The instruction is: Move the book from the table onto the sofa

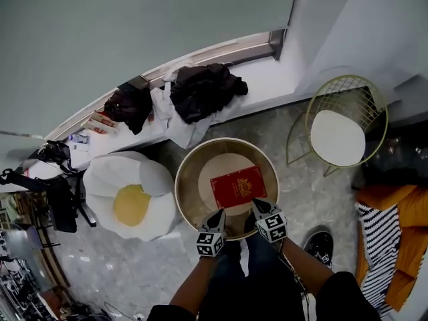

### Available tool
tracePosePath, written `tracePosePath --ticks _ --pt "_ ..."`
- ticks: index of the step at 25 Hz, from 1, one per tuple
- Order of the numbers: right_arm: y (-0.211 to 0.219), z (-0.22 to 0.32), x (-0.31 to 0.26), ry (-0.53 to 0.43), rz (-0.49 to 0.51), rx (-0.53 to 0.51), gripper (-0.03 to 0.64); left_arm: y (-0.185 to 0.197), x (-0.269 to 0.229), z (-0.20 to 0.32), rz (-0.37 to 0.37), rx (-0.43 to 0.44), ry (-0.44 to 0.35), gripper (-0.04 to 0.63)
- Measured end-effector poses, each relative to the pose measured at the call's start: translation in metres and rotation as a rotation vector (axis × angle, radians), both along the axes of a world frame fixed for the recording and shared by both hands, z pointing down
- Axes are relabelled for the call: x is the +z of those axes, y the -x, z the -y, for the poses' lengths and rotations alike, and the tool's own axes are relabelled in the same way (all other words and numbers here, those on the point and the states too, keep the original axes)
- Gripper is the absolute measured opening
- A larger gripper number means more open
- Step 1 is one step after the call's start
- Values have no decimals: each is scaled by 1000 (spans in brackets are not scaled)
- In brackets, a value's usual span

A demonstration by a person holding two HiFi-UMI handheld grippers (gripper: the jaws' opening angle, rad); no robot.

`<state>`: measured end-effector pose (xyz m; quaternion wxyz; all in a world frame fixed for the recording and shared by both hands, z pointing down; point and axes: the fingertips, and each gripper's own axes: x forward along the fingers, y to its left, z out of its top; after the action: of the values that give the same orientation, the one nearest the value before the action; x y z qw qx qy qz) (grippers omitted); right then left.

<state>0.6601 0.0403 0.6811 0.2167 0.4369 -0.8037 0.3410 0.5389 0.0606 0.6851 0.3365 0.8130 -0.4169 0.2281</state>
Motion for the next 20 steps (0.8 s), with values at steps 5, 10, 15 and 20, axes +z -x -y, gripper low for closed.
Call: tracePosePath --ticks 5,10,15,20 --pt "-20 23 45 41 -37 1 17 10 34 21 -9 -83 55 11" --pt "-33 32 102 102 -67 19 18 27 76 31 -2 -141 106 35" --pt "-59 40 151 183 -92 65 100 31 127 36 -15 -175 188 126" --pt "-64 37 191 249 -89 97 123 44 166 31 -51 -191 267 193"
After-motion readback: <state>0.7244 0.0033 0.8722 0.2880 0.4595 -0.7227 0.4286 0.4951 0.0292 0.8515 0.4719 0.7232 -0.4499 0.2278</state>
